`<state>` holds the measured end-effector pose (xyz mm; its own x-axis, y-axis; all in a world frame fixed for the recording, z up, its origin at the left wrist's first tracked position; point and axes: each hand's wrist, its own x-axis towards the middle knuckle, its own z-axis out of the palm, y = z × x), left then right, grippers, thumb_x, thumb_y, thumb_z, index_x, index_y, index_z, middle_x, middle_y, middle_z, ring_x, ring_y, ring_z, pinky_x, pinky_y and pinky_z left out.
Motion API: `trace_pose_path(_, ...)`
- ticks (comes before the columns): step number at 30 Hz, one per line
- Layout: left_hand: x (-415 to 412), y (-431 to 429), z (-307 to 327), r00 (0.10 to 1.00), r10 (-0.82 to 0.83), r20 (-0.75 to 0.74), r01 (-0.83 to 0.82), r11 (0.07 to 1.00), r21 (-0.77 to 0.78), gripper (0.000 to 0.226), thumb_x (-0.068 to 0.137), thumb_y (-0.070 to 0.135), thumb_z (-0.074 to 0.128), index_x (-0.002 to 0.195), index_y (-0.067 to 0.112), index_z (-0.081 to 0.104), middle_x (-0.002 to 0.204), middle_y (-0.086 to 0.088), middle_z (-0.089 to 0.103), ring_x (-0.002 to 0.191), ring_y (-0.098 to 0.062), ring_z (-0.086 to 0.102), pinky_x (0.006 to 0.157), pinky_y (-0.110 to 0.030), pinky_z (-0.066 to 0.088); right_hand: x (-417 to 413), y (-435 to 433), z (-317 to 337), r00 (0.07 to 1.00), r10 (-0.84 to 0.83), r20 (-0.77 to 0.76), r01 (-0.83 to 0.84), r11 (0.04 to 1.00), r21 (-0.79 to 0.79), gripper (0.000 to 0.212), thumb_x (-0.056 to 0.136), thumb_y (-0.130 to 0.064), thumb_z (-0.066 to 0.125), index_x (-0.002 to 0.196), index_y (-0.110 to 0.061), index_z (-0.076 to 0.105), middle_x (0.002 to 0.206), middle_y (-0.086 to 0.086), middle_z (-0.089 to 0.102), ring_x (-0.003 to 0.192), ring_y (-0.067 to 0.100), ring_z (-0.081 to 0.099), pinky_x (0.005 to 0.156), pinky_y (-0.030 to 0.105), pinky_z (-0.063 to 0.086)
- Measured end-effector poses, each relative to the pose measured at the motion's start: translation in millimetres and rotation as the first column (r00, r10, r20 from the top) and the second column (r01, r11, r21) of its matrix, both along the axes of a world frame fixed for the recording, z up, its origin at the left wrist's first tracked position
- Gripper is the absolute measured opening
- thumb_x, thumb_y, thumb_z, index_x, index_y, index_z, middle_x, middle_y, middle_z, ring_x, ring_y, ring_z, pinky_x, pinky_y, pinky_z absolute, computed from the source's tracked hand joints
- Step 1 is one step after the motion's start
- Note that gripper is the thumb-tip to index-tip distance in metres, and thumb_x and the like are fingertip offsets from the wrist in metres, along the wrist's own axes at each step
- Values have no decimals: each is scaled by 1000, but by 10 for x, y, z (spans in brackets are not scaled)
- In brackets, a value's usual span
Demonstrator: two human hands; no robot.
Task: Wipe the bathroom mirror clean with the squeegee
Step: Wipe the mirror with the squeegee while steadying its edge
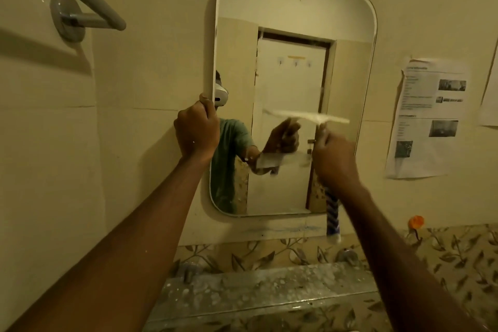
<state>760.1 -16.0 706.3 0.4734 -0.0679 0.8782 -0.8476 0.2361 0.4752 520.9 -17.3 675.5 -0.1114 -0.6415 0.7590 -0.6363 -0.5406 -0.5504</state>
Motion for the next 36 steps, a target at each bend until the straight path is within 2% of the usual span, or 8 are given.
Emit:
trace_pose_path(2, -29, 25, -89, 1000, 0, -16, 0, 1000, 3, 52, 101, 22, 36, 61, 1, 62, 52, -12, 59, 44, -15, 40, 43, -15, 17, 19, 72, -588, 1000, 1, -10, 0, 999, 46, 47, 105, -32, 28, 67, -21, 52, 57, 6, 57, 46, 18, 52, 43, 32, 44)
trace_pose_path(6, -56, 63, -113, 999, 2, -37, -1, 1000, 22, 51, 101, 21, 37, 63, 0, 62, 54, -12, 59, 46, -15, 40, 44, -14, 16, 32, 265, -1274, 1000, -19, -18, 22, 984, 178, 45, 104, -38, 29, 64, -27, 48, 54, -3, 55, 46, 7, 51, 40, 24, 34)
trace_pose_path(14, -66, 61, -119, 998, 31, -47, -27, 997, 77, 50, 102, 25, 34, 72, 0, 65, 63, -11, 62, 53, -12, 44, 46, -13, 18, -132, 93, -415, 999, 45, -21, -45, 999, 5, 48, 105, -36, 28, 69, -18, 54, 60, 4, 57, 51, 15, 52, 47, 28, 41)
trace_pose_path(18, -67, 58, -120, 998, 33, -44, -29, 996, 80, 49, 102, 25, 34, 72, 0, 64, 63, -13, 63, 53, -12, 44, 45, -12, 19, -97, 66, -1005, 1000, -1, -10, 2, 996, 90, 49, 104, -39, 28, 67, -22, 54, 55, 1, 56, 46, 9, 54, 40, 23, 39)
trace_pose_path(20, -68, 71, -124, 999, 34, -37, -31, 996, 84, 49, 102, 24, 34, 72, -1, 65, 65, -14, 64, 54, -12, 45, 46, -11, 17, -82, 99, -1368, 1000, 12, 11, -13, 991, 131, 46, 104, -38, 30, 65, -26, 51, 51, -3, 53, 41, 5, 50, 35, 12, 31)
trace_pose_path(23, -63, 87, -127, 999, 19, -29, -16, 995, 98, 49, 102, 24, 35, 75, -2, 66, 69, -16, 67, 56, -13, 47, 47, -9, 16, -92, 159, -1643, 1000, -12, -23, 16, 983, 185, 47, 103, -39, 30, 62, -25, 49, 50, -3, 52, 41, 6, 48, 36, 16, 29)
trace_pose_path(30, -45, 90, -129, 1000, 8, -19, -6, 995, 102, 48, 101, 23, 35, 75, -4, 65, 69, -18, 67, 55, -14, 47, 46, -10, 17, -129, 81, -999, 995, 44, 91, -53, 994, 97, 50, 103, -42, 28, 67, -20, 54, 59, 5, 59, 49, 17, 55, 45, 31, 45)
trace_pose_path(36, -30, 77, -138, 999, 28, -19, -27, 997, 76, 48, 101, 23, 36, 74, -4, 66, 68, -19, 67, 54, -13, 43, 44, -10, 15, -89, 93, -1504, 998, 33, 50, -39, 991, 129, 45, 104, -37, 30, 64, -25, 48, 50, -2, 50, 40, 3, 48, 32, 14, 32)
